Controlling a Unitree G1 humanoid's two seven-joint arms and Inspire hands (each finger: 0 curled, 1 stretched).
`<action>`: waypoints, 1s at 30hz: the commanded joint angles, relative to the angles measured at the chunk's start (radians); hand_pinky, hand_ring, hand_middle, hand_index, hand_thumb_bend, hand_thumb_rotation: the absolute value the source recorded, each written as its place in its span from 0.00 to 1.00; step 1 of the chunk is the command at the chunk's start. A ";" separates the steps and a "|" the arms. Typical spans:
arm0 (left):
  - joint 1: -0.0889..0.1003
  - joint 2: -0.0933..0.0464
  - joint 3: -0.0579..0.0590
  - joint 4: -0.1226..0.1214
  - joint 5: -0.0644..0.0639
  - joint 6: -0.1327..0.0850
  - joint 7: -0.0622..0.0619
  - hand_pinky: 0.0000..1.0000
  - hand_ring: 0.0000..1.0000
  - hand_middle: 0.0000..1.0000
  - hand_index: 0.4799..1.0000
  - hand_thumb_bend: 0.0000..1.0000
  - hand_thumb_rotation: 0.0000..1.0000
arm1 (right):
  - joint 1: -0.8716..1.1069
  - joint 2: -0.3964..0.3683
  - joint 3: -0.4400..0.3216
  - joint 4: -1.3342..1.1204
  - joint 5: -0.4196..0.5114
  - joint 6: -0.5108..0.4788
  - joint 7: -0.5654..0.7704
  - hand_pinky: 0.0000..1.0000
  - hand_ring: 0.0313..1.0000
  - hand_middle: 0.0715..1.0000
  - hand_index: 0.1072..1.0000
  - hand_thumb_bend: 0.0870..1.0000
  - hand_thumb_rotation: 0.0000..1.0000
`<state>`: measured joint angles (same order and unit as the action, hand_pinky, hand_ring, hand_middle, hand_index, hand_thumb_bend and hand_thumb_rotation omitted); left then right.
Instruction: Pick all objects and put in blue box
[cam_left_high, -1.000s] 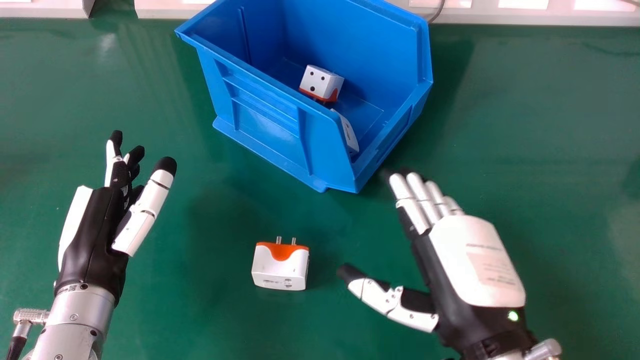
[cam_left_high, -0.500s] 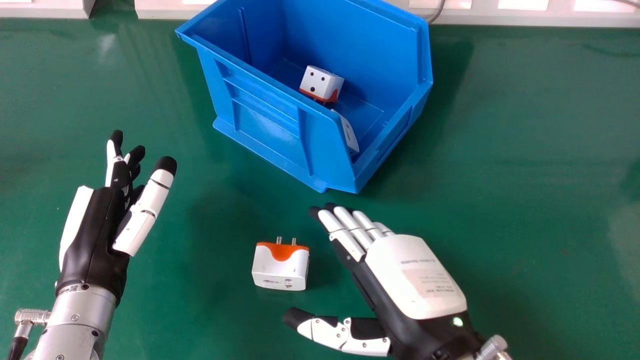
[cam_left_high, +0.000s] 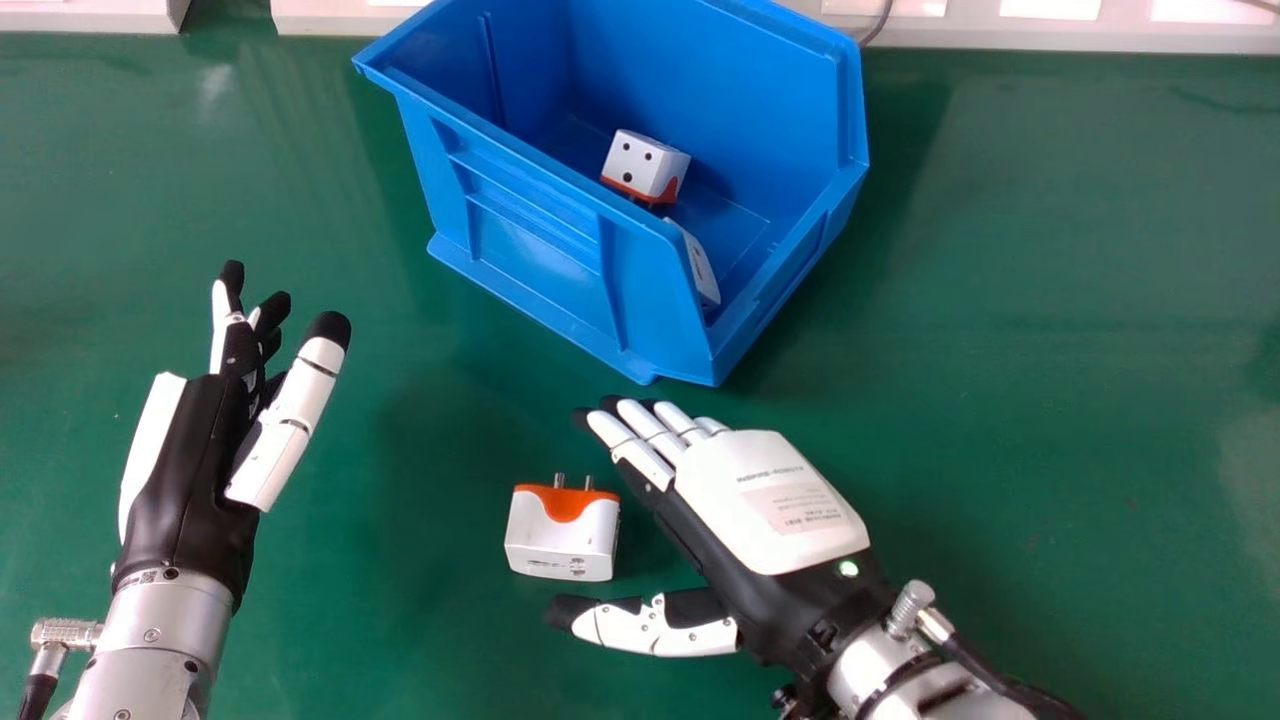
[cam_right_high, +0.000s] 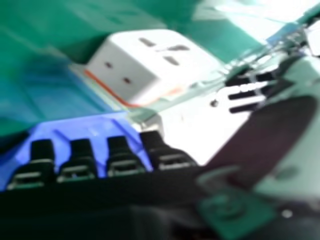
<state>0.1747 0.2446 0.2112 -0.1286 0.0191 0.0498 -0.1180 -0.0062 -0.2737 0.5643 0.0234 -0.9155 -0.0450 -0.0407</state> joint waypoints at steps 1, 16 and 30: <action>-0.006 0.006 0.001 -0.008 -0.007 -0.016 -0.002 0.95 1.00 0.98 0.91 0.49 0.81 | -0.062 0.012 0.009 0.052 -0.008 -0.007 0.003 0.91 0.93 0.93 0.93 0.37 0.79; 0.002 0.004 0.002 -0.032 -0.006 -0.003 -0.007 0.95 1.00 0.98 0.91 0.49 0.82 | -0.248 0.024 0.103 0.252 -0.129 0.075 0.073 0.86 0.90 0.90 0.87 0.36 0.78; 0.004 0.006 0.002 -0.043 -0.004 0.010 -0.009 0.95 1.00 0.98 0.91 0.49 0.82 | -0.291 0.037 0.145 0.281 -0.149 0.088 0.085 0.83 0.88 0.88 0.85 0.34 0.76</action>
<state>0.1744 0.2448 0.2115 -0.1446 0.0186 0.0643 -0.1280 -0.2918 -0.2454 0.6949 0.2948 -1.0670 0.0411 0.0256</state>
